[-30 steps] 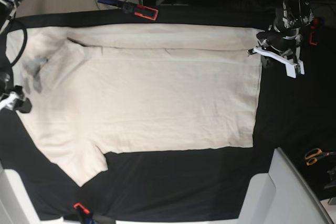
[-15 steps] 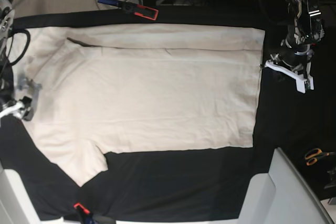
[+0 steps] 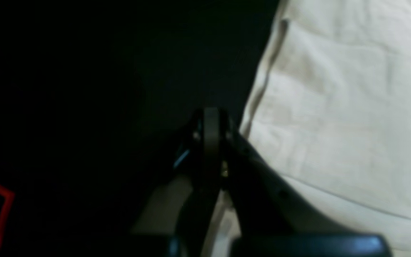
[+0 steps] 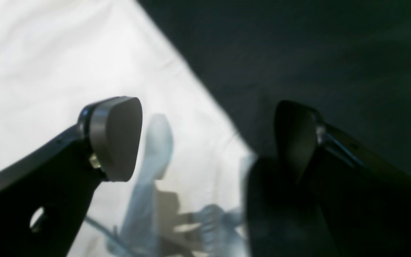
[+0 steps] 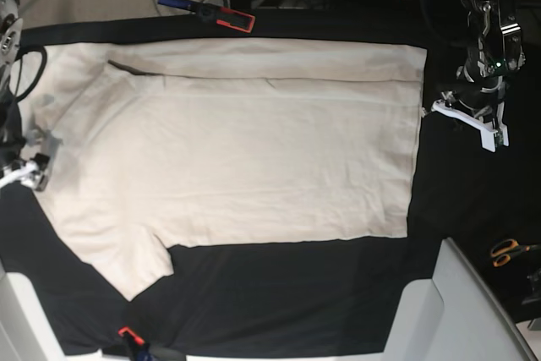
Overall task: Fold the T-shirt properly
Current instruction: 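Move the left gripper along the shirt's side edge and grasp it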
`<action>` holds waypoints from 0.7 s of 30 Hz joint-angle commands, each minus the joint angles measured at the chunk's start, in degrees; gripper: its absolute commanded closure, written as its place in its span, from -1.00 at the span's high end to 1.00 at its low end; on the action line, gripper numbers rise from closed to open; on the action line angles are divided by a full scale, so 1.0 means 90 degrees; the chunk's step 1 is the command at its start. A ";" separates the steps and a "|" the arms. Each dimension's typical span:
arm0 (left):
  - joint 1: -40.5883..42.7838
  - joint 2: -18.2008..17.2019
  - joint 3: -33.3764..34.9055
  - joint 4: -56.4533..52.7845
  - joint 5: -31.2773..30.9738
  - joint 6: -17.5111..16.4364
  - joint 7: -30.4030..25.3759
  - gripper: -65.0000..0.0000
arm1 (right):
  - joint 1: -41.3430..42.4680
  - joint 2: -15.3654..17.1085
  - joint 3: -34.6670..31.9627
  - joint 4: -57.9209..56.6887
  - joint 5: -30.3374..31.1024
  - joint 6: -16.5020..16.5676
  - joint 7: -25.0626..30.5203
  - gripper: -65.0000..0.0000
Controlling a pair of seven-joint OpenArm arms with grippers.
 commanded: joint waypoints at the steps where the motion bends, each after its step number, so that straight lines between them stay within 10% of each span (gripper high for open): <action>1: -0.0028 -0.0100 -0.0044 0.0113 -0.0027 -0.0013 -0.0092 -1.00 | 0.0125 0.0121 0.0005 -0.0082 0.0008 0.0029 0.0158 0.69; 8: -0.0028 -0.0091 -0.0044 0.0113 -0.0027 -0.0013 -0.0092 -1.00 | 0.0145 0.0121 0.0005 -0.0395 0.0008 0.0029 0.0294 0.63; 13: -0.0253 -0.0091 -0.0044 0.0025 -0.0036 -0.0013 -0.0082 -1.00 | 0.0164 0.0121 0.0005 -0.0395 0.0008 0.0029 0.0285 -0.01; 18: -0.0888 -0.0091 -0.0034 -0.0288 -0.0036 -0.0013 -0.0082 -0.26 | 0.0145 0.0121 0.0005 -0.0395 0.0008 0.0029 0.0275 -0.72; 21: -0.1444 -0.0100 -0.0005 -0.0649 -0.0036 -0.0013 -0.0082 -0.14 | 0.0145 0.0121 0.0005 -0.0395 0.0008 0.0029 0.0265 -1.00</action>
